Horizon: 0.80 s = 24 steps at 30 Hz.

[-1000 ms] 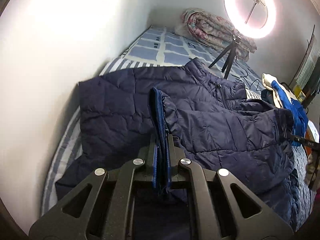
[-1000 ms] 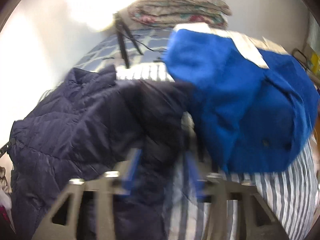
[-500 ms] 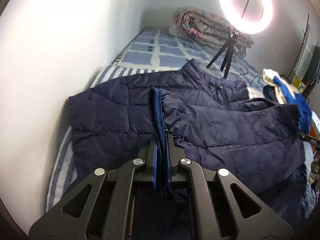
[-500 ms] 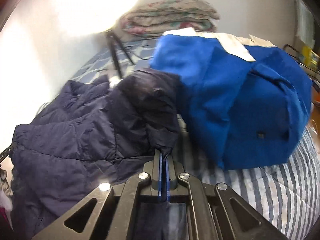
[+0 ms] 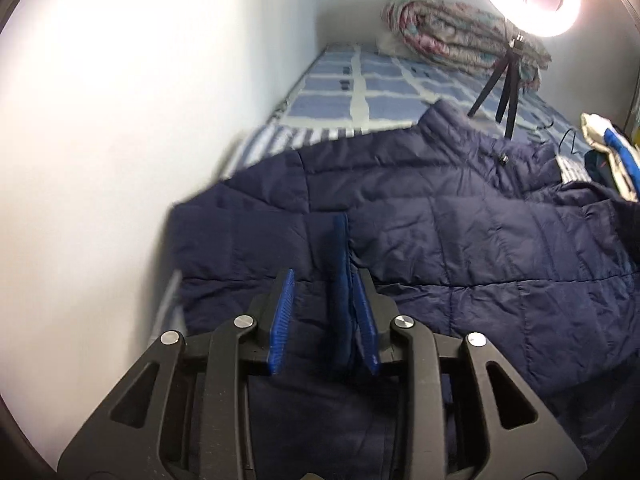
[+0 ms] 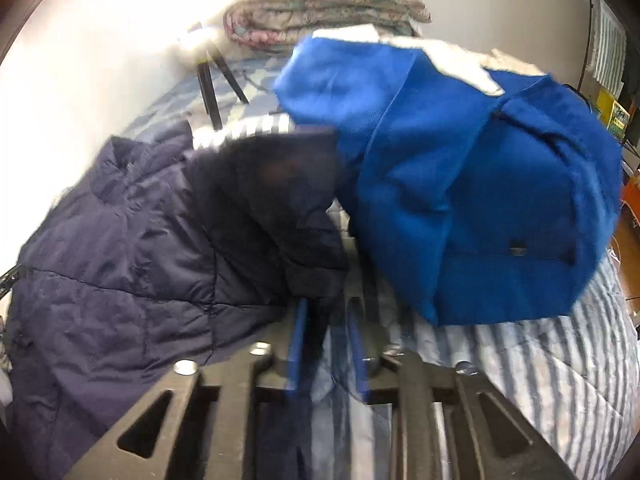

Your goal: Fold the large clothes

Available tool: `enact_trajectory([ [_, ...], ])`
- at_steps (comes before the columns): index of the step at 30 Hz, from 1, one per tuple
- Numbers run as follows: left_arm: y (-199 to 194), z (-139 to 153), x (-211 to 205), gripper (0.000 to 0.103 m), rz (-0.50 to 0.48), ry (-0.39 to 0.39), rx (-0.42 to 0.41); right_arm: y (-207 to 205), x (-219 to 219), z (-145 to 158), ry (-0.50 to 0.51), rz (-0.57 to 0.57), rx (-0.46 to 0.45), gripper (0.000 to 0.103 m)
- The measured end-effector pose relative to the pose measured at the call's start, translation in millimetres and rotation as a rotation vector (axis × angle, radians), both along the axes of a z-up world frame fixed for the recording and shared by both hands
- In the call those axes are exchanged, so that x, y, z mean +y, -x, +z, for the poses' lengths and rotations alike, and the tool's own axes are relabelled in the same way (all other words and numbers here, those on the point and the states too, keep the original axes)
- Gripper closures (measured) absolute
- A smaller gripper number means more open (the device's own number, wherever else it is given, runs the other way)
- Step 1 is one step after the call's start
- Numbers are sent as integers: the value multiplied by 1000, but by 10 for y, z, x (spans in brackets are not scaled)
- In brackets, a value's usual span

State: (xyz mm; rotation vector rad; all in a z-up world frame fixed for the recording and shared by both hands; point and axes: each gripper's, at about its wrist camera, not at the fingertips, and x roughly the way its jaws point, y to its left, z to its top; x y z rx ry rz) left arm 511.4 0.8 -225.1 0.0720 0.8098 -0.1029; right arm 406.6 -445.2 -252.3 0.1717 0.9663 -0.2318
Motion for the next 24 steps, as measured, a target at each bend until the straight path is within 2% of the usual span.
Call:
enact_trajectory([
  [10,895,768,75,72,-115,12,-69,735,114,733,-10,59,-77,78],
  [12,1121,937,141,72,-134,35,-71,901,221,895,-7,88,-95,76],
  [14,1356,1083,207,66,-158,49,-74,1084,319,1052,-8,119,-125,74],
  [16,1660,1232,247,59,-191,30,-93,1328,389,1222,-5,148,-159,71],
  [18,1934,1332,278,59,-209,1,-97,1564,476,1364,-9,181,-187,69],
  [20,2213,1391,324,58,-229,-15,-78,1849,589,1473,-10,211,-202,63],
  [22,2456,1419,390,57,-233,-13,-62,2095,690,1515,-9,236,-206,48],
  [24,2682,1420,475,51,-237,-6,-44,2330,762,1537,-13,248,-207,44],
])
